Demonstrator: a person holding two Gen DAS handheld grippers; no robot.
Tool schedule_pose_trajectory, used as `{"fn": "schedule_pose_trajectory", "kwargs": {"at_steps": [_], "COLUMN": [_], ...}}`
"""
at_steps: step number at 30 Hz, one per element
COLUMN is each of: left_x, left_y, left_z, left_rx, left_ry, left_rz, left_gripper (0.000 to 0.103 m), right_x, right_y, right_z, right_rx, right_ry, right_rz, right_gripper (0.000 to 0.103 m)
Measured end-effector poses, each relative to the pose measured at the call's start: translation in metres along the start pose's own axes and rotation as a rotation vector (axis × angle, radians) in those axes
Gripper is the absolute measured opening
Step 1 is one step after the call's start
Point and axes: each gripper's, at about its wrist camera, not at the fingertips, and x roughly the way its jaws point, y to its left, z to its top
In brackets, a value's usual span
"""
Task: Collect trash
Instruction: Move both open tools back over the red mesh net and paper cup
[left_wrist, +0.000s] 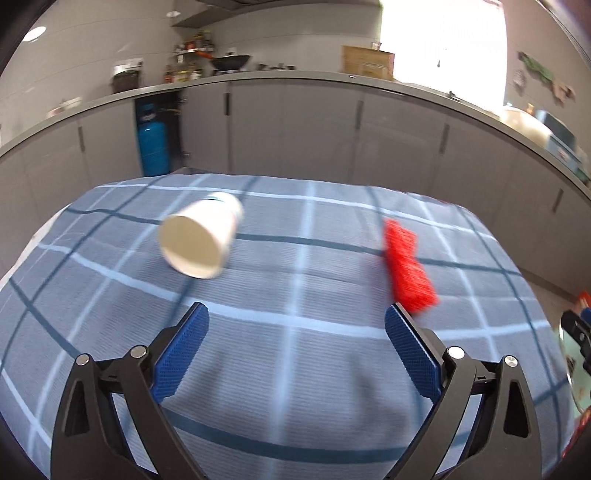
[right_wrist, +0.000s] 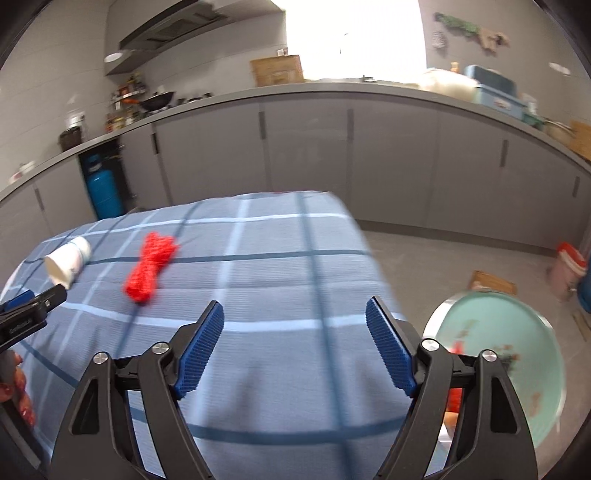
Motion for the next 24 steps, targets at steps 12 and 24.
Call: {"fn": "schedule_pose_trajectory", "kwargs": {"at_steps": [12,24], "left_x": [0.037,0.072], "left_y": [0.065,0.071], "left_z": [0.015,0.041], "left_rx": [-0.061,-0.02], "left_ry": [0.029,0.04], "left_rz": [0.119,0.096], "left_gripper": [0.098,0.098], "right_x": [0.042,0.098], "right_y": [0.077,0.119], "right_z": [0.01,0.027], "right_rx": [-0.047,-0.016], "right_ry": [0.071,0.166], "right_rz": [0.097,0.153], "right_gripper": [0.08,0.078]}}
